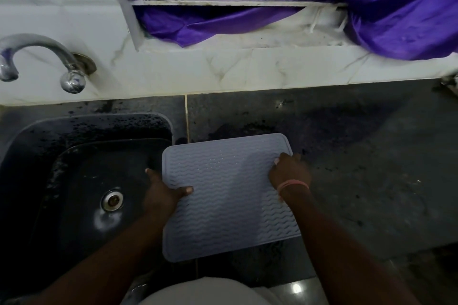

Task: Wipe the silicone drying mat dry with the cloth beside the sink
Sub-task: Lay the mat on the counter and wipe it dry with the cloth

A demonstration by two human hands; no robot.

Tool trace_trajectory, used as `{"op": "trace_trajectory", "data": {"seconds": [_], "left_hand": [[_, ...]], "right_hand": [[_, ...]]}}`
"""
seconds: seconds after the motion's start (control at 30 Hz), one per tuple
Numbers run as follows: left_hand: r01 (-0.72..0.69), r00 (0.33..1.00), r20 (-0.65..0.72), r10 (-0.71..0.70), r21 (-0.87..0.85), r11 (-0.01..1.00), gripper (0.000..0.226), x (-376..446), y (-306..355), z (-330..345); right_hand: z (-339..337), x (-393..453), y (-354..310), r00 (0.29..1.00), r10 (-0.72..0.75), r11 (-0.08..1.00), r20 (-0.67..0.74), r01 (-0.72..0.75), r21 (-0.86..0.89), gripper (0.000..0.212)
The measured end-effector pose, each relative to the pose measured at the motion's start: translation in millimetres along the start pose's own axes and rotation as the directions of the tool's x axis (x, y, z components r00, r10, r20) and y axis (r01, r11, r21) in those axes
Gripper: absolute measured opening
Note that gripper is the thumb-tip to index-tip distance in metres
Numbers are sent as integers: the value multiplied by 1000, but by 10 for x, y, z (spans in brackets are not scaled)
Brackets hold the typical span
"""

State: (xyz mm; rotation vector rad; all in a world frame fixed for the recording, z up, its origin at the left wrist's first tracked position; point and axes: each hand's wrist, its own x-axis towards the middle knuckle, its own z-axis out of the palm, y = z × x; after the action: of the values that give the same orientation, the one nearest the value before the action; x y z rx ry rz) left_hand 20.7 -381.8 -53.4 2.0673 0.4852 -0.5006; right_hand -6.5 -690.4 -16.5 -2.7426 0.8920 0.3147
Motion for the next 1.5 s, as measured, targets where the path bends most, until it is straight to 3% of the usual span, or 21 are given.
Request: {"op": "trace_trajectory", "data": {"seconds": [0.17,0.43,0.87,1.0,1.07,1.23,1.3,1.5], "left_hand": [[9,1000,10,-9,25,1000,147,-1,19,-29],[18,1000,23,-20,64,998,141,3,31,-11],[80,997,5,-81,89,993,137,-24,94,1],[35,999,-42,-29,154,987,106,-25,33,-17],[-16,997,-68,23,103,995,85,-55,-7,-35],[-50,998,-54,40,-196,979,28,-229,-114,-108],[-2,1000,-14,-3,-306,952,22,-193,-208,-123],[50,999,19,-46,-408,912,19,-135,-295,-164]], "right_hand": [[19,-83,-191,992,-123,990,24,124,-71,35],[187,-367,-632,971,-229,973,70,229,4,35],[368,-673,-1395,853,-489,869,185,495,12,44],[395,-741,-1652,795,-567,811,215,585,-25,46],[400,-761,-1777,775,-589,788,229,614,-50,48],[471,-780,-1864,743,-622,752,248,655,-77,48],[500,-776,-1870,740,-622,753,257,655,-66,46],[568,-878,-2060,681,-672,696,291,715,-65,40]]}}
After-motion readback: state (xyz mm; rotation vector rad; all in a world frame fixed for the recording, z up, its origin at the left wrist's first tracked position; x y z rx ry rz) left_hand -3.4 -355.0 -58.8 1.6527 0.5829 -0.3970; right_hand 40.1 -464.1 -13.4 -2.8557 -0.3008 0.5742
